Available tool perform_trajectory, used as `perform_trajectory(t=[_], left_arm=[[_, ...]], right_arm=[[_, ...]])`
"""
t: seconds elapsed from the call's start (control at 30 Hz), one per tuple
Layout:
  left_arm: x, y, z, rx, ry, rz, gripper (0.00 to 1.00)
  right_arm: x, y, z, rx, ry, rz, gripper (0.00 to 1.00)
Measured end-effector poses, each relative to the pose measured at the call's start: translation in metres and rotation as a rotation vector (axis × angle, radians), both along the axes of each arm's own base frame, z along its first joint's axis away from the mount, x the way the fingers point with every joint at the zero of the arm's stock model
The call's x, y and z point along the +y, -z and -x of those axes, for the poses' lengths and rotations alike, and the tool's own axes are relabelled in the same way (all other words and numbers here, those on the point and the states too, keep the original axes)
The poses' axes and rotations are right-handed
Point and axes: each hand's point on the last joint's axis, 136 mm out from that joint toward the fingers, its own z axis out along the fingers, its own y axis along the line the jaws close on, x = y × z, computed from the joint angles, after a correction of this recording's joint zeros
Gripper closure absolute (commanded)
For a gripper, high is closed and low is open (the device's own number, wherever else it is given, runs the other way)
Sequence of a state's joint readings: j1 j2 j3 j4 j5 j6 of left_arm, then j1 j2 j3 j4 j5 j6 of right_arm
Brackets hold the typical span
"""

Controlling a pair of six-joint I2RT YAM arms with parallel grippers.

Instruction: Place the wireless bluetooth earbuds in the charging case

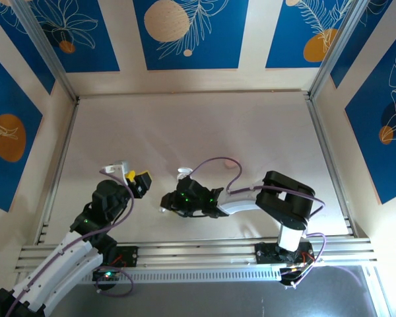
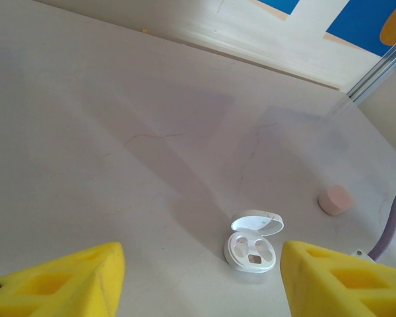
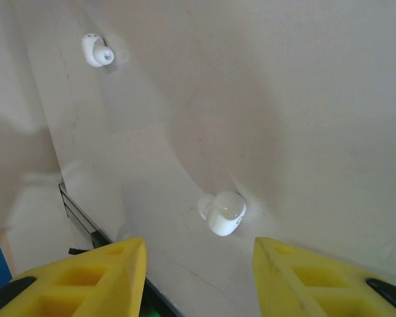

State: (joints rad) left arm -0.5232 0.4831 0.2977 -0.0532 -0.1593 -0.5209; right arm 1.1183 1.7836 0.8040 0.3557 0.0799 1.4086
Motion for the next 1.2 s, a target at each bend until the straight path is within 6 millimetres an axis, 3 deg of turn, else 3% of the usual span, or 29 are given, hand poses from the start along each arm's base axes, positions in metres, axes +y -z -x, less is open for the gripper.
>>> perform_trajectory(t=[0.63,1.0,1.2], left_arm=[[0.001,0.002,0.001,0.009,-0.002,-0.005,0.37],[0.001,0.002,0.001,0.009,-0.002,-0.005,0.37],[0.001,0.002,0.001,0.009,-0.002,-0.005,0.37]], right_arm=[[0.001,0.020,-0.007,0.059,0.065,0.034,0.77],[0.004,0.020,-0.008,0.065,0.078,0.018,0.76],[0.007,0.018,-0.009,0.062,0.079,0.006,0.68]])
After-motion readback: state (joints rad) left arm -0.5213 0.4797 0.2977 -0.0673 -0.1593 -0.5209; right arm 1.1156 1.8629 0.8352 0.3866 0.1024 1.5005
